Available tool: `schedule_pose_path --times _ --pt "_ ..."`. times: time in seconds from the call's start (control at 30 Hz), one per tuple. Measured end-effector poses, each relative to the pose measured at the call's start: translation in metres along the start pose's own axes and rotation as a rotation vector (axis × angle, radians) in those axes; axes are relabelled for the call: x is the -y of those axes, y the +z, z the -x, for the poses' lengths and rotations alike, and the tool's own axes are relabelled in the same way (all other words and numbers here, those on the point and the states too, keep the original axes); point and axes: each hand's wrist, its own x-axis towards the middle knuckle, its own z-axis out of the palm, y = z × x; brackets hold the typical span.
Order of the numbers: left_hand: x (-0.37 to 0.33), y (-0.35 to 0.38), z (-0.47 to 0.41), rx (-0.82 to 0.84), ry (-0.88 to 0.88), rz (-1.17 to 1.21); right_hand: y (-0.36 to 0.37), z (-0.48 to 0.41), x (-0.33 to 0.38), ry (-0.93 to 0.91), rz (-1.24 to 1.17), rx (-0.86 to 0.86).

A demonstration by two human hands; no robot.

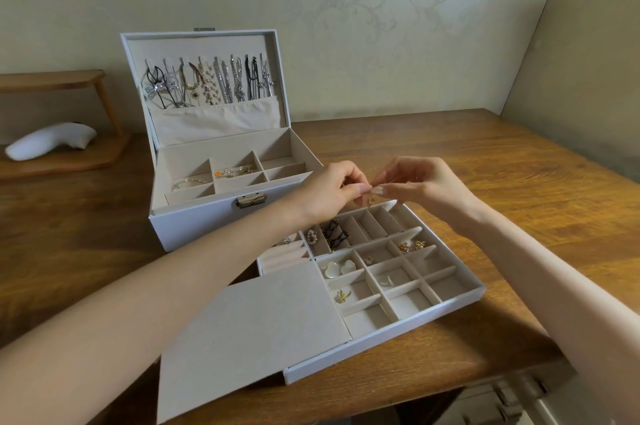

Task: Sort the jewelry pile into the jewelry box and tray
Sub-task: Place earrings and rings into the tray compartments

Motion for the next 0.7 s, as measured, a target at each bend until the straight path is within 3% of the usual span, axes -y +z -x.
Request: schedule_pose_path --times 0.2,0.4,0.57,0.7 --pt "-0.004 0.000 -0.003 0.005 -0.086 0.125 0.006 0.001 -0.001 -0.129 -0.017 -0.070" --pt "-0.008 -0.002 -0.004 0.011 -0.339 0.622 0.010 0.003 0.000 -0.238 -0.087 -0.165" --pt "-0.008 -0.005 -0.005 0.092 -0.471 0.898 0.008 0.002 0.005 -0.239 -0.114 -0.106" --pt "-0.011 -0.004 -0.004 0.121 -0.519 0.943 0.008 0.003 0.009 -0.198 -0.230 -0.070"
